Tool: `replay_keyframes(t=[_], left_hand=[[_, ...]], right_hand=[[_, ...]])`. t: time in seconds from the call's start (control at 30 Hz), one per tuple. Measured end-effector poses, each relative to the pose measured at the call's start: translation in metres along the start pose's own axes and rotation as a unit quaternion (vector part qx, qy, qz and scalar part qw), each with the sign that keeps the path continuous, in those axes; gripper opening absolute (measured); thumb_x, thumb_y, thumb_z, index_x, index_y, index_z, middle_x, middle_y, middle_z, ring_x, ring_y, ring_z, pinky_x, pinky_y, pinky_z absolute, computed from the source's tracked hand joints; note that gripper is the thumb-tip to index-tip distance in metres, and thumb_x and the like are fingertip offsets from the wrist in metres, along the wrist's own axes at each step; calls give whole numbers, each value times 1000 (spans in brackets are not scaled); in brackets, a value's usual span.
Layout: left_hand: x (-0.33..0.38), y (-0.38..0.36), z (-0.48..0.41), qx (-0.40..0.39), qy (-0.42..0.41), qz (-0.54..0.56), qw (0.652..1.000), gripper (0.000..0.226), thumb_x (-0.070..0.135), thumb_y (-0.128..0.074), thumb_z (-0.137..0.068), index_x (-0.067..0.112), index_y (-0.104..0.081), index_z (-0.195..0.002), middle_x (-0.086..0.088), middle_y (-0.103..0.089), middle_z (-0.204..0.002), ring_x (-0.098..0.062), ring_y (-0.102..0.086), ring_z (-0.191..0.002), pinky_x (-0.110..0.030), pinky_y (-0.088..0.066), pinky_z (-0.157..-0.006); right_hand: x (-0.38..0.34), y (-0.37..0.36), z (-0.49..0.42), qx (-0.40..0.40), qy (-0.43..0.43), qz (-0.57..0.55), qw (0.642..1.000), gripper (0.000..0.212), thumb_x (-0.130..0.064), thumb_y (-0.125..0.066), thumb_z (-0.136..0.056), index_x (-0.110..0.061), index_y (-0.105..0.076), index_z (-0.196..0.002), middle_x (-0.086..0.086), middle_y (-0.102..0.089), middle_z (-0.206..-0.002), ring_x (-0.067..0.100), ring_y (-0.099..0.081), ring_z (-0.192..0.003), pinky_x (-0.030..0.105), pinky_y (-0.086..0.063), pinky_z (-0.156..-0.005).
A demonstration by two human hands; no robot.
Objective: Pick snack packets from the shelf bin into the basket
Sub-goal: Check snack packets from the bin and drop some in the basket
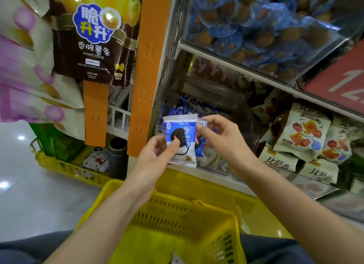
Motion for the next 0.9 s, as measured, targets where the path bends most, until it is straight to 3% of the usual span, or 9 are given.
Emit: replay_keyframes(t=[0.07,0.23,0.33,0.43,0.57,0.67,0.7,0.8,0.9], left_hand=[[-5,-1,1,-25,36,11,999,58,47,-61,-65,20,-54,-116,2,-67,-106,-9,-63,-99,-28,-48,-87],[-3,-11,6,-104,76,67,989,52,43,-61,-71,14,-59,-114,-3,-72,-100,-10,-68,-87,-19,-52,-67],[-3,-10,6,-97,78,61,990,57,44,-65,-66,15,-57,-114,-2,-72,-98,-12,-69,-86,-21,-54,-67],[-6,-7,4,-76,73,44,993,56,46,-66,-64,18,-57,-112,-1,-73,-97,-15,-69,-88,-25,-54,-70],[-12,-2,2,-27,78,23,996,59,53,-64,-61,24,-56,-112,1,-72,-97,-15,-69,-90,-30,-52,-75],[-16,1,0,-17,113,83,990,49,54,-50,-78,21,-59,-113,-6,-71,-103,-20,-67,-95,-32,-51,-75],[-16,3,-1,-4,126,116,985,44,50,-47,-84,19,-60,-113,-8,-70,-105,-22,-67,-96,-35,-52,-77],[-14,22,-6,72,121,123,982,20,29,-48,-94,19,-56,-108,-5,-68,-101,-18,-66,-89,-35,-53,-79],[-8,29,-8,101,96,83,987,16,25,-47,-96,22,-50,-111,1,-64,-100,-13,-64,-91,-36,-50,-87]], right_hand=[[6,-5,4,-6,-29,-21,999,5,-22,-64,-86,-24,-60,-90,-9,-64,-75,1,-61,-65,18,-50,-55],[15,-16,13,-42,-89,-70,993,8,-20,-54,-92,-17,-57,-99,3,-70,-87,15,-67,-77,34,-57,-69],[12,-25,20,-89,-84,-89,988,20,-28,-40,-98,-17,-55,-107,-5,-73,-85,9,-69,-77,19,-53,-60],[5,-31,28,-135,-68,-71,986,26,-33,-37,-98,-19,-58,-103,-13,-72,-85,5,-68,-82,15,-52,-64],[4,-27,30,-97,-48,13,994,31,-26,-57,-90,3,-59,-100,10,-69,-95,14,-63,-83,30,-55,-77],[7,-22,26,-66,-62,16,996,30,-24,-61,-87,4,-61,-95,15,-70,-94,25,-66,-84,47,-51,-83],[7,-19,23,-64,-65,9,996,25,-23,-61,-87,1,-63,-95,12,-71,-93,25,-67,-85,46,-53,-80],[3,-6,7,-47,-70,-59,995,10,-18,-58,-89,-10,-64,-93,2,-74,-86,13,-71,-77,21,-56,-61],[-1,20,-27,58,-40,-26,997,9,-19,-59,-90,-15,-61,-83,1,-72,-78,8,-69,-68,15,-53,-56]])
Point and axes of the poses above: each hand's wrist, its own z-axis away from the middle knuckle, its own y-axis out of the back of the hand, x = y × z, the point moved 8 cm from there along -z, towards the middle knuckle
